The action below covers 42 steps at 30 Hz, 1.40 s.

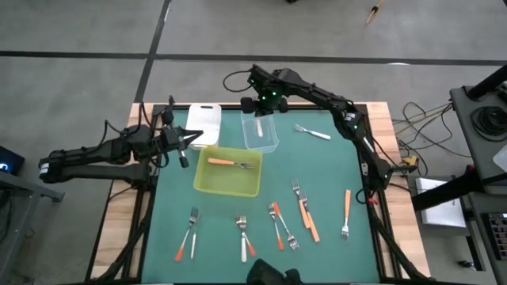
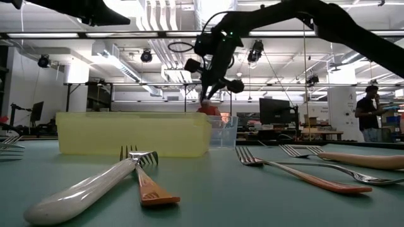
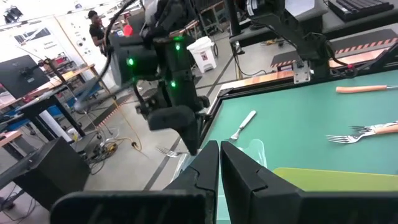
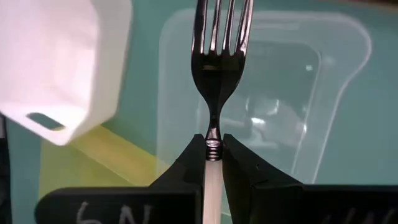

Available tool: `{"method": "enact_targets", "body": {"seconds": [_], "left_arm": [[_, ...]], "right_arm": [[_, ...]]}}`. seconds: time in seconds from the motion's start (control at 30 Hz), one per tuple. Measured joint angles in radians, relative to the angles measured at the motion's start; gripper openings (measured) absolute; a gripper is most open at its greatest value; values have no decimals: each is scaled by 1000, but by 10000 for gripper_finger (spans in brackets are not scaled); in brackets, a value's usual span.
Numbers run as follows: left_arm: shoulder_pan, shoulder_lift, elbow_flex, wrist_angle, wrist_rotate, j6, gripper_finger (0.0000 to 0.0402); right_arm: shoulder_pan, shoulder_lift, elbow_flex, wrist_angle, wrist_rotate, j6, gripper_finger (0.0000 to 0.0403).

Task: Sort silverware by color (type)
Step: Put the white fork into the transparent bin

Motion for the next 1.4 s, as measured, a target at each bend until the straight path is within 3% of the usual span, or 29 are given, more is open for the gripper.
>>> {"method": "enact_targets", "body": {"seconds": [0.13, 0.7, 1.4], "left_arm": [[0, -4, 0, -2, 0, 0, 0], [1, -10, 0, -7, -1, 0, 0], [1, -11, 0, -7, -1, 0, 0]], "right_arm": [[0, 8, -41, -45, -25, -1, 20], [2, 3, -117, -63, 61, -10, 20], [34, 45, -124, -6, 78, -6, 20]]}}
